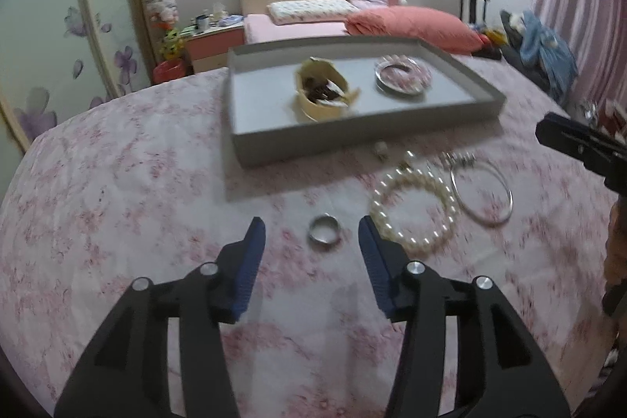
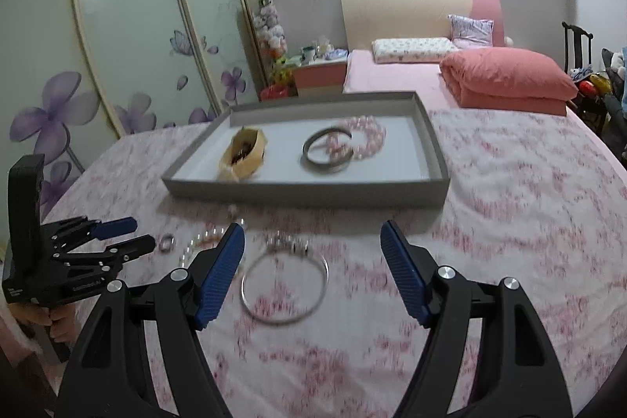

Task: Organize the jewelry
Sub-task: 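Open the left tool and move it to the silver ring, then hold the silver ring in the left tool while the right tool grasps the thin silver bangle, then carry the ring into the watch with the left tool while the right tool drops the bangle in the tray, then move the left tool to the pearl bracelet and grasp it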

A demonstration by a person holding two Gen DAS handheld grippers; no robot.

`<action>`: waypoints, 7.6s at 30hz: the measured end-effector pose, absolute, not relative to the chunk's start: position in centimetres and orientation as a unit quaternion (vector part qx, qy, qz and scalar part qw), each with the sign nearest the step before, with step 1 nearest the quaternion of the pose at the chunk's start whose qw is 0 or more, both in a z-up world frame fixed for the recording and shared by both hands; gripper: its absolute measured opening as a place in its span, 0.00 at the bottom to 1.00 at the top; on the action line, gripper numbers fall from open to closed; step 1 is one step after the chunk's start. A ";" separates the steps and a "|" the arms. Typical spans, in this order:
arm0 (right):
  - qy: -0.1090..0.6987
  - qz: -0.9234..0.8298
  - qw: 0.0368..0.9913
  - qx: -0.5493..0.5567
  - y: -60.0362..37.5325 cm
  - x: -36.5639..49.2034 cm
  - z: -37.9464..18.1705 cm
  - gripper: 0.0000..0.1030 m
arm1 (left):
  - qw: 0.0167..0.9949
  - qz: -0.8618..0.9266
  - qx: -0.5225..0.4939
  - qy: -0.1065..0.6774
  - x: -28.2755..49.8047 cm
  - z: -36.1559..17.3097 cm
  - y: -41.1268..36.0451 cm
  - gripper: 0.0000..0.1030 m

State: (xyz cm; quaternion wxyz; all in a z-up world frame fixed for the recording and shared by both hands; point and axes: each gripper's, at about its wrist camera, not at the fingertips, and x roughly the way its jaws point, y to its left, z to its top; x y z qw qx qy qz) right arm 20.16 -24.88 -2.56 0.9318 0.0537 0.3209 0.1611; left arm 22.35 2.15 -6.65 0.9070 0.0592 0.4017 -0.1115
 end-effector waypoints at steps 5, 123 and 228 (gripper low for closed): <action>0.329 0.162 0.929 0.046 -24.9 19.5 -2.9 0.70 | 0.899 -0.105 0.077 0.418 23.0 -7.6 0.7 0.48; 0.051 0.046 0.997 0.035 -23.4 19.5 3.0 0.71 | 0.987 -0.012 0.026 0.156 23.1 2.0 -1.4 0.21; 0.244 0.114 0.962 0.045 -24.6 22.2 -2.3 0.76 | 0.893 -0.085 0.079 0.434 24.8 -8.6 -1.2 0.10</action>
